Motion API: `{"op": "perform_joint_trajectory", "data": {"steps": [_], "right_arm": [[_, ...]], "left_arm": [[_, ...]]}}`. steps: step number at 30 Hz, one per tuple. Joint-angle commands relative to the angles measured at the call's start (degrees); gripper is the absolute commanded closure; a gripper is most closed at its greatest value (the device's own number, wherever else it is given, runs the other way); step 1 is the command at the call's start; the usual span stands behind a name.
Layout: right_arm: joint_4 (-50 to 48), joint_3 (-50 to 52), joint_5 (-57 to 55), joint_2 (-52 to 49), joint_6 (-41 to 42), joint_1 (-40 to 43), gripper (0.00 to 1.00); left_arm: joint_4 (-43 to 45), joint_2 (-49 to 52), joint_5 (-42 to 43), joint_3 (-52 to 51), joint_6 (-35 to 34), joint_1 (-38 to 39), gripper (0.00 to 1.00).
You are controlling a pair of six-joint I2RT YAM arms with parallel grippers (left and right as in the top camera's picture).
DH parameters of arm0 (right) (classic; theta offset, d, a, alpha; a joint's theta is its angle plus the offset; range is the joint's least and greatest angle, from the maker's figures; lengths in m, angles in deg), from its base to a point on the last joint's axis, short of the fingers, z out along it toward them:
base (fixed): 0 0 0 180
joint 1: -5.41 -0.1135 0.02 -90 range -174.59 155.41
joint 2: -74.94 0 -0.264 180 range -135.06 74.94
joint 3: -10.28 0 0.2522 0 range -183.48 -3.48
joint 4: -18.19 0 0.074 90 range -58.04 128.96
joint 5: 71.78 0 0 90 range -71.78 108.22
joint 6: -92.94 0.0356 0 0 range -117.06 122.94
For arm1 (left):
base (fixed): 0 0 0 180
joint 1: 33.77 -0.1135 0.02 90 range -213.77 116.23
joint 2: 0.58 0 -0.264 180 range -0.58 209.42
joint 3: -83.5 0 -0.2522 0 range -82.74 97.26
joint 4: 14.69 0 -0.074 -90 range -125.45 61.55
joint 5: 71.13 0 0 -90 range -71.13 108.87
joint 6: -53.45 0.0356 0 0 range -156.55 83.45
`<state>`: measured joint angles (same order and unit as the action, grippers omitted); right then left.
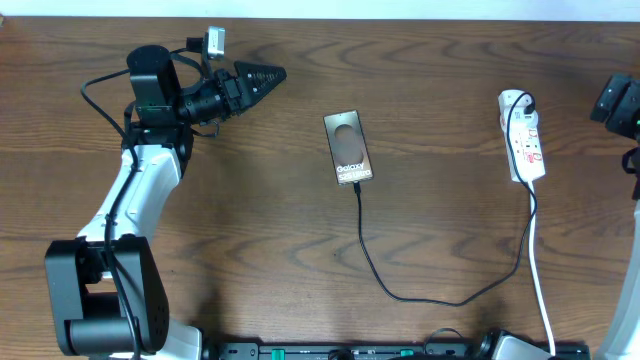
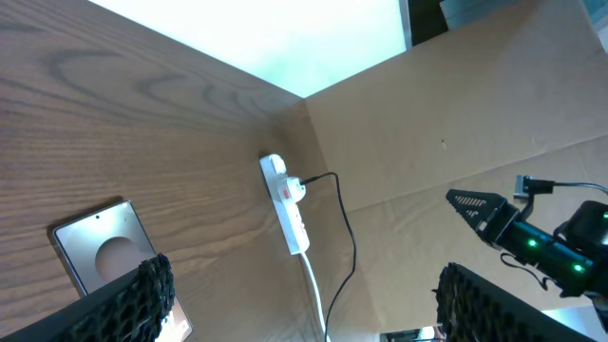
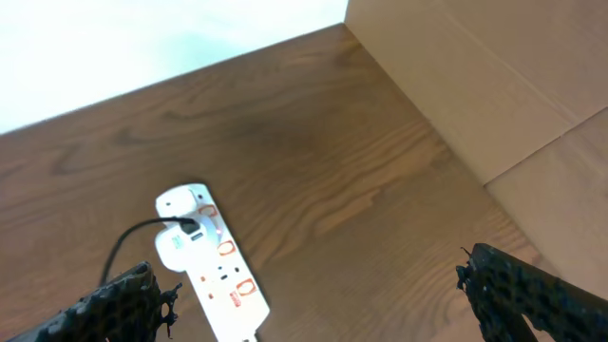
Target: Plug charger to phone and switch on socket
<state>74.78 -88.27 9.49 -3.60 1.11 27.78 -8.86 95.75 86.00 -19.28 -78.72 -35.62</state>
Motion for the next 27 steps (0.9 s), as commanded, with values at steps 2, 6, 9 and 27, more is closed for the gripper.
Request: {"op": "perform_joint_trajectory", "data": {"steps": [2,6,9,27], "right_arm": [[0.28,3.96,-1.25,0.11,-1.05,-2.03,0.01],[-0.46,10.73,-1.86,1.70,-2.97,-4.20,0.01],[-3.41,17.70,-0.04,3.37,-3.28,-5.60,0.01],[-43.50,69.22,28.65,20.13,-7.65,-13.42,0.01]], "left_arm": [[0.17,-0.63,0.04,0.48,0.17,-0.17,0.10],[0.17,-0.63,0.04,0.48,0.17,-0.17,0.10],[0.17,-0.63,0.04,0.48,0.17,-0.17,0.10],[0.17,-0.63,0.04,0.48,0.17,-0.17,0.10]]}}
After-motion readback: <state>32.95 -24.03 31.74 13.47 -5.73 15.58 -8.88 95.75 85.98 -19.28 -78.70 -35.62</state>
